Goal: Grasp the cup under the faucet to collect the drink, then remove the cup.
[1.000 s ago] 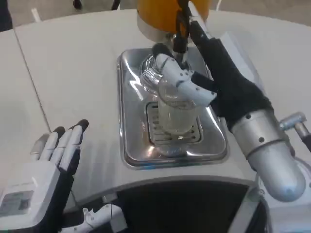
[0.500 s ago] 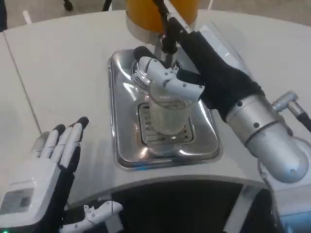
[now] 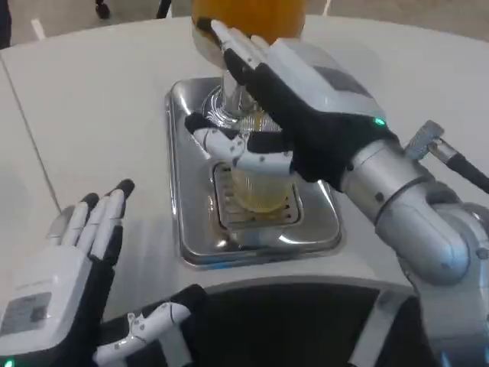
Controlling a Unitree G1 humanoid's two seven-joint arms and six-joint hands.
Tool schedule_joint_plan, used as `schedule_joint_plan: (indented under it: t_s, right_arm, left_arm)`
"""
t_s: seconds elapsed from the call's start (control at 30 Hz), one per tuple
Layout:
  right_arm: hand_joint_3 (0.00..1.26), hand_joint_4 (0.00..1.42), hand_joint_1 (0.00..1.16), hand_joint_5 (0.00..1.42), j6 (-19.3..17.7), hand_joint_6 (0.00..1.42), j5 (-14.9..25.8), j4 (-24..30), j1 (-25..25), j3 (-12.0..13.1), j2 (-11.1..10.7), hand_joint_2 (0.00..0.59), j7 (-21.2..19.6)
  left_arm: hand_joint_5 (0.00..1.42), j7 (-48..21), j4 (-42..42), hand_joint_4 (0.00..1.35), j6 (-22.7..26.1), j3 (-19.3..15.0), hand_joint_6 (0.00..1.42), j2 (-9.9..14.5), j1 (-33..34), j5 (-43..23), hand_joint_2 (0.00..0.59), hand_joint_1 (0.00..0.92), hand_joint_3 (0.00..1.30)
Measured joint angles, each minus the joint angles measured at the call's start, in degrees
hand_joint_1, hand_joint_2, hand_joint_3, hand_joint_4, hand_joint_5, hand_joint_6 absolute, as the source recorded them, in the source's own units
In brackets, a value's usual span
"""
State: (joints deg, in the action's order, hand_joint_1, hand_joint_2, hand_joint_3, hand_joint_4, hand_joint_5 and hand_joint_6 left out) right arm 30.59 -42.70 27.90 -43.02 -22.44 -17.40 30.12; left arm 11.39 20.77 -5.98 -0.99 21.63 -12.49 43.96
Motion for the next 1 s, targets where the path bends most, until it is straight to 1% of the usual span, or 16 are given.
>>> schedule_joint_plan:
  t_s: [0.1, 0.17, 0.27, 0.33, 0.4, 0.57, 0.73, 0.83, 1.0]
  right_arm:
    - [0.00, 0.00, 0.40, 0.00, 1.13, 0.02, -2.22, 2.22, 0.01, -0.22, -0.65, 0.461, 2.53]
    - [0.00, 0.00, 0.40, 0.00, 2.42, 0.02, -3.19, 3.82, 0.01, -0.16, -0.63, 0.461, 4.60]
    - [0.00, 0.00, 0.39, 0.00, 2.99, 0.02, -4.34, 4.40, -0.38, -0.23, -0.66, 0.461, 6.88]
    - [0.00, 0.00, 0.39, 0.00, 3.10, 0.02, -5.43, 4.40, -1.26, -0.24, -0.76, 0.461, 8.47]
    - [0.00, 0.00, 0.39, 0.00, 3.14, 0.02, -5.91, 4.40, -1.36, -0.21, -0.60, 0.461, 9.00]
    - [0.00, 0.00, 0.39, 0.00, 3.25, 0.02, -7.44, 4.32, -1.36, -0.06, 0.59, 0.461, 9.53]
    - [0.00, 0.00, 0.39, 0.00, 3.14, 0.02, -7.81, 3.94, -1.35, 0.10, 1.15, 0.461, 9.49]
    - [0.01, 0.00, 0.39, 0.00, 2.80, 0.02, -7.91, 3.59, -1.32, 0.09, 1.40, 0.461, 9.07]
    - [0.01, 0.00, 0.39, 0.00, 2.22, 0.02, -7.87, 3.35, -0.41, 0.47, 2.04, 0.461, 7.47]
  left_arm:
    - [0.00, -0.28, -0.31, 0.00, 0.23, 0.13, 0.00, 0.00, 0.67, 0.36, 0.072, 0.000, 0.00]
    - [0.00, -0.39, -0.61, 0.00, 0.29, 0.34, 0.00, 0.00, 1.68, 0.75, 0.074, 0.039, 0.00]
    - [0.00, -0.39, -0.75, 0.00, 0.37, 0.92, 0.00, -0.01, 2.33, 1.39, 0.069, 0.114, 0.00]
    - [0.00, -0.42, -1.36, 0.00, 0.42, 1.68, 0.00, -0.13, 2.92, 1.52, 0.066, 0.135, 0.00]
    - [0.00, -0.43, -1.70, 0.00, 0.43, 1.90, 0.00, -0.14, 3.39, 1.51, 0.063, 0.158, 0.00]
    - [0.00, -0.43, -3.01, 0.00, 0.43, 2.58, 0.00, -0.46, 5.80, 1.13, 0.064, 0.180, 0.00]
    - [0.00, -0.83, -5.54, 0.00, 0.92, 4.53, 0.00, -2.12, 9.29, 0.20, 0.064, 0.182, 0.00]
    - [0.00, -1.19, -7.92, 0.00, 1.57, 5.90, 0.00, -3.09, 12.67, -0.54, 0.063, 0.184, 0.00]
    - [0.00, -1.19, -10.04, 0.00, 2.16, 6.66, 0.00, -3.90, 16.43, -0.94, 0.061, 0.191, 0.00]
